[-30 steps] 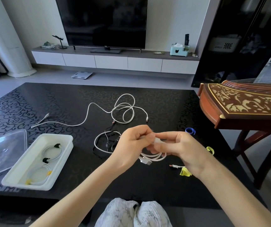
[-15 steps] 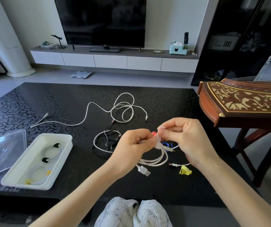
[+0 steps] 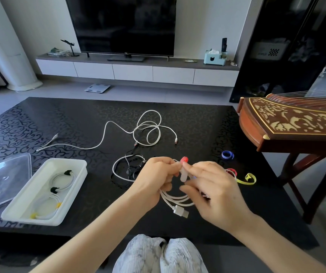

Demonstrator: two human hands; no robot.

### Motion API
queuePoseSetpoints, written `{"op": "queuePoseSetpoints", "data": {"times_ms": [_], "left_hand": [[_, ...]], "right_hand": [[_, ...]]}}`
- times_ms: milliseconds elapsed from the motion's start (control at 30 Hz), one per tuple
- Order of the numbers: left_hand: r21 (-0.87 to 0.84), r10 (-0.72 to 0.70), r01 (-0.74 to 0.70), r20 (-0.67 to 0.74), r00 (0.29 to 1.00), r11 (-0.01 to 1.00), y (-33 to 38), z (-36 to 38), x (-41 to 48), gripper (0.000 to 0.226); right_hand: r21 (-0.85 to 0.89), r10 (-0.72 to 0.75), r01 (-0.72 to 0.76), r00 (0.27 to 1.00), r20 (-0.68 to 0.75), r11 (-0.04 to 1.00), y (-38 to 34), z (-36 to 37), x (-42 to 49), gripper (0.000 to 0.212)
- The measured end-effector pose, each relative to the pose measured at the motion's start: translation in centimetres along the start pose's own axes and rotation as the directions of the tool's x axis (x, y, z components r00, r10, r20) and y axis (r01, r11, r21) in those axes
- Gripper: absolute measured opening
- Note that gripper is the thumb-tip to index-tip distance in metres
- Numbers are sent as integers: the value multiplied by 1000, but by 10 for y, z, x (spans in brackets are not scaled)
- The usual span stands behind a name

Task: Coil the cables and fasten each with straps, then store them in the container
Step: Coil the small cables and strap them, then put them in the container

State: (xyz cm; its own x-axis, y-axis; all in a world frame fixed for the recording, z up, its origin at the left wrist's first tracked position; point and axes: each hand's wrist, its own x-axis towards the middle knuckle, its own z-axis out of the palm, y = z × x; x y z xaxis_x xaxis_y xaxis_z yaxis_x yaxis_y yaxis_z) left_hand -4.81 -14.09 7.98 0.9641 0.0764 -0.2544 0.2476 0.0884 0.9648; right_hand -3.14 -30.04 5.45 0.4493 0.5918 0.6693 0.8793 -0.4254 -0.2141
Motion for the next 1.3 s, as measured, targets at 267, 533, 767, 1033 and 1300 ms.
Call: {"op": "queuePoseSetpoints", "data": {"times_ms": [267,533,767,1033,1300], "left_hand": [[288,159,-167,52,986,943,-3,-8,3,26],[289,195,-212,86,977,934,-6,-12,6,32],[191,208,-211,37,978,959,-17,-15,9,19],[-280,-106,124,79,991,952,-51,-32,15,40],[-169,-67,40,-158,985,985,-76,-36,34,30]], "right_hand": [[632,549,-578,790,274,516,-3,-28,32,20],[256,349,-445,871,345,858,4,-15,33,9],[-109,109,-100,991,79,989,8,17,21,16],[442,784,-749,603,147,493,13,39,4,8],[478,855,-843,422,303,247,19,97,-8,18]]}}
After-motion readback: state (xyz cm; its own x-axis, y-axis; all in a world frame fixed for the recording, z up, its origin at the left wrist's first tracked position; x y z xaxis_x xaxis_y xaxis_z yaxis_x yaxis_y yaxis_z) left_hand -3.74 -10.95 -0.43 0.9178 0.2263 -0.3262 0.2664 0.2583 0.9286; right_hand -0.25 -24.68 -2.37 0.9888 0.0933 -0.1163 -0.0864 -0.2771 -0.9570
